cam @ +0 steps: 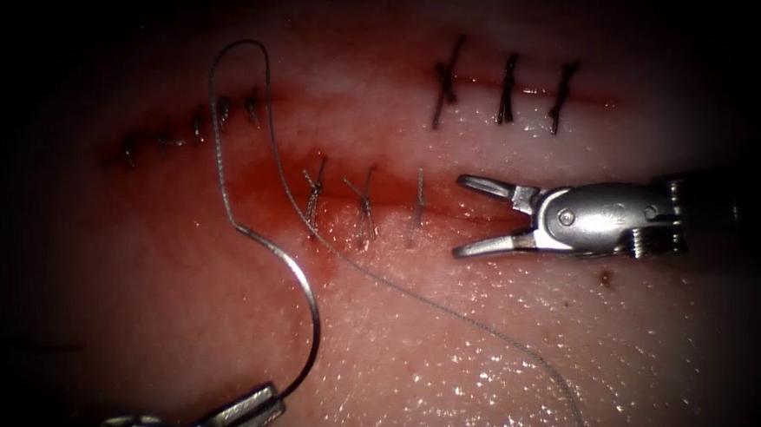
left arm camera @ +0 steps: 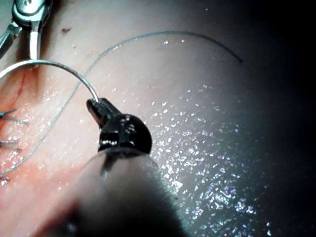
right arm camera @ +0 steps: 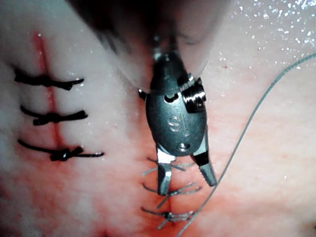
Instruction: Wound Closure
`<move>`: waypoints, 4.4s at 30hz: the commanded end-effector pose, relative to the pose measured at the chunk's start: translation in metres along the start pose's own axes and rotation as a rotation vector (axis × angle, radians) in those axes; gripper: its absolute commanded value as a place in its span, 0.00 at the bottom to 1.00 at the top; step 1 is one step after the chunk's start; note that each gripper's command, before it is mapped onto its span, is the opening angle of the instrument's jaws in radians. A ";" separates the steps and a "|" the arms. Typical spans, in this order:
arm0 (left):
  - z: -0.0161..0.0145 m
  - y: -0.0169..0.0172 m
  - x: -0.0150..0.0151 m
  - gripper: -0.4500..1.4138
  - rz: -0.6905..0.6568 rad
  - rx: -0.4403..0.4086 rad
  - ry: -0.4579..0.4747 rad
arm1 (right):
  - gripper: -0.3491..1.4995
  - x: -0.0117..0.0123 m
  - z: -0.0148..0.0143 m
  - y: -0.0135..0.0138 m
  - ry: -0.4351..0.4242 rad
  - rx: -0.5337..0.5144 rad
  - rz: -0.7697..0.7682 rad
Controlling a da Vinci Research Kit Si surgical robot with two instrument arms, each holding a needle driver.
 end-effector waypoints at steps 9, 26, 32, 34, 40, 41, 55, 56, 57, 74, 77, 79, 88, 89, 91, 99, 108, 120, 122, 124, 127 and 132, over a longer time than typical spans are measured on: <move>0.0045 0.0018 0.0036 0.00 0.065 0.134 -0.119 | 0.67 0.0069 -0.0054 -0.0028 -0.034 -0.031 0.237; 0.0145 0.0002 0.0023 0.00 0.248 0.469 -0.476 | 0.84 0.0149 -0.0079 -0.0071 -0.135 -0.348 0.386; 0.0149 0.0010 0.0013 0.00 0.283 0.524 -0.512 | 0.69 0.0142 -0.0052 -0.0071 -0.193 -0.455 0.386; 0.0148 0.0011 0.0015 0.00 0.311 0.556 -0.526 | 0.74 0.0139 -0.0042 -0.0069 -0.208 -0.527 0.365; 0.0147 0.0019 0.0024 0.00 0.354 0.598 -0.539 | 0.79 0.0134 -0.0016 -0.0068 -0.236 -0.629 0.339; 0.0147 0.0020 0.0025 0.00 0.353 0.602 -0.540 | 0.78 0.0133 -0.0013 -0.0068 -0.234 -0.633 0.333; 0.0147 0.0023 0.0028 0.00 0.408 0.588 -0.528 | 0.00 0.0120 0.0009 -0.0078 -0.292 -0.641 0.262; 0.0146 0.0023 0.0028 0.00 0.414 0.585 -0.527 | 0.00 0.0120 0.0008 -0.0078 -0.287 -0.640 0.252; 0.0146 0.0023 0.0027 0.00 0.415 0.584 -0.525 | 0.00 0.0121 0.0007 -0.0077 -0.278 -0.643 0.247; 0.0125 -0.0016 0.0022 0.73 -0.202 0.176 -0.023 | 0.00 0.0113 -0.0018 -0.0040 -0.047 -0.348 0.199; 0.0120 -0.0026 0.0023 0.72 -0.355 0.038 0.107 | 0.00 0.0107 -0.0022 -0.0031 0.044 -0.222 0.183; 0.0119 -0.0031 0.0024 0.72 -0.453 -0.040 0.171 | 0.00 0.0104 -0.0020 -0.0026 0.081 -0.152 0.174; 0.0151 -0.0053 0.0034 0.72 -0.695 -0.283 0.281 | 0.00 0.0086 -0.0005 -0.0023 0.179 0.061 0.109; 0.0156 -0.0054 0.0034 0.72 -0.714 -0.308 0.272 | 0.00 0.0085 -0.0004 -0.0024 0.190 0.071 0.101; 0.0170 -0.0056 0.0033 0.73 -0.742 -0.362 0.251 | 0.00 0.0085 -0.0003 -0.0024 0.212 0.086 0.087; 0.0205 -0.0074 0.0013 0.80 -0.785 -0.389 0.132 | 0.00 0.0097 -0.0008 -0.0028 0.270 0.115 0.045; 0.0216 -0.0064 -0.0003 0.68 -0.822 -0.584 0.145 | 0.00 0.0105 -0.0008 -0.0031 0.297 0.122 -0.001; 0.0216 -0.0068 0.0006 0.40 -0.881 -0.851 0.216 | 0.00 0.0105 -0.0008 -0.0032 0.308 0.122 -0.018; 0.0216 -0.0071 0.0005 0.31 -0.898 -0.861 0.210 | 0.00 0.0105 -0.0008 -0.0033 0.308 0.123 -0.018; 0.0216 -0.0076 0.0004 0.19 -0.901 -0.861 0.210 | 0.00 0.0105 -0.0008 -0.0033 0.309 0.123 -0.024; 0.0218 -0.0083 0.0002 0.00 -0.904 -0.874 0.221 | 0.00 0.0106 -0.0008 -0.0034 0.312 0.122 -0.024; 0.0223 -0.0087 -0.0001 0.00 -0.943 -0.835 0.200 | 0.00 0.0106 -0.0009 -0.0036 0.296 0.118 -0.042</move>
